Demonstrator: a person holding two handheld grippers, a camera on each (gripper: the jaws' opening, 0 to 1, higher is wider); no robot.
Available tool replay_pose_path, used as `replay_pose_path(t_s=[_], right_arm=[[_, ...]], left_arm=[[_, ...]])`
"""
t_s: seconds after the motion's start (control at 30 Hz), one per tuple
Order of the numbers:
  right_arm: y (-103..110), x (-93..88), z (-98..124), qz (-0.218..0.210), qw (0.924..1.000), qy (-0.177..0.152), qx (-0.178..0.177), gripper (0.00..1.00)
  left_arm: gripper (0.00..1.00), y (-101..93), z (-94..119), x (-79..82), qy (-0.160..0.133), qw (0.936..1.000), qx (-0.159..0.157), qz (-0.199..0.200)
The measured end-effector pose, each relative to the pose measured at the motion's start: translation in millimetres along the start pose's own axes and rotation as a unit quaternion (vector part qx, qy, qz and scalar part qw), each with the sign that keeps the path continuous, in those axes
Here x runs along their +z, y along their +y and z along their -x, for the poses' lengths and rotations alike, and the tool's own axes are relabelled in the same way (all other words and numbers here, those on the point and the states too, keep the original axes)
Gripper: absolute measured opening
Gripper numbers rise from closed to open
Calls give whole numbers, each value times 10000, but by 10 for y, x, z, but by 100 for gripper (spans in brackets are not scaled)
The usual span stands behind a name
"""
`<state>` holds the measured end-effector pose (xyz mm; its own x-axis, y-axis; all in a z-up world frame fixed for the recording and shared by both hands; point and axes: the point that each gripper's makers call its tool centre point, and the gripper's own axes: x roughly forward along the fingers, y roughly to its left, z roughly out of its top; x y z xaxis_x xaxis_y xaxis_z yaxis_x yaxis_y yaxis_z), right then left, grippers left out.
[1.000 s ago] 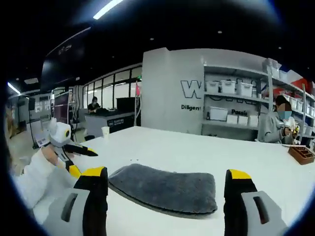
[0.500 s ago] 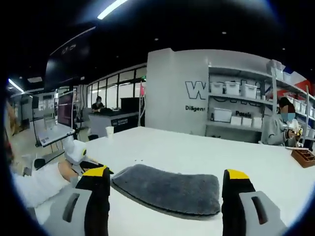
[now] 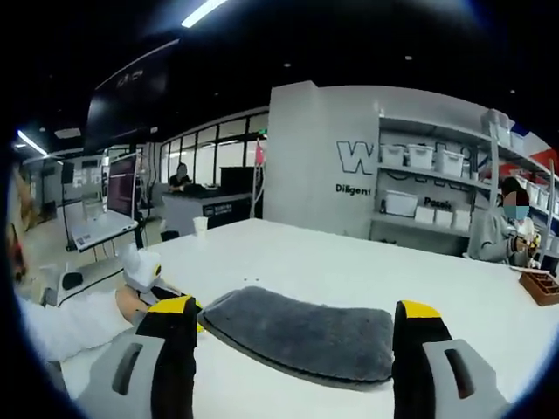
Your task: Open the folded towel by lifting each exposed corner and separating the folded layers until the towel lies flat within the target outline without major curled edges
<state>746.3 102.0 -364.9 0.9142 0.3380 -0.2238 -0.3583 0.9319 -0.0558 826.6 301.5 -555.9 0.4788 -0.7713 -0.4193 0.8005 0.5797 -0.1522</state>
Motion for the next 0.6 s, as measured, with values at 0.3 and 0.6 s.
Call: replay_pose_path(t_s=[0.3,0.6], right_arm=[[56,-10,-2,72,9999,38,60,92],[96,-21,-6,116,9999,81,97,92]], left_arm=[[2,97,83,19,-153,9996,-29,215],[2,263,225,-28,191,9988,390,214]])
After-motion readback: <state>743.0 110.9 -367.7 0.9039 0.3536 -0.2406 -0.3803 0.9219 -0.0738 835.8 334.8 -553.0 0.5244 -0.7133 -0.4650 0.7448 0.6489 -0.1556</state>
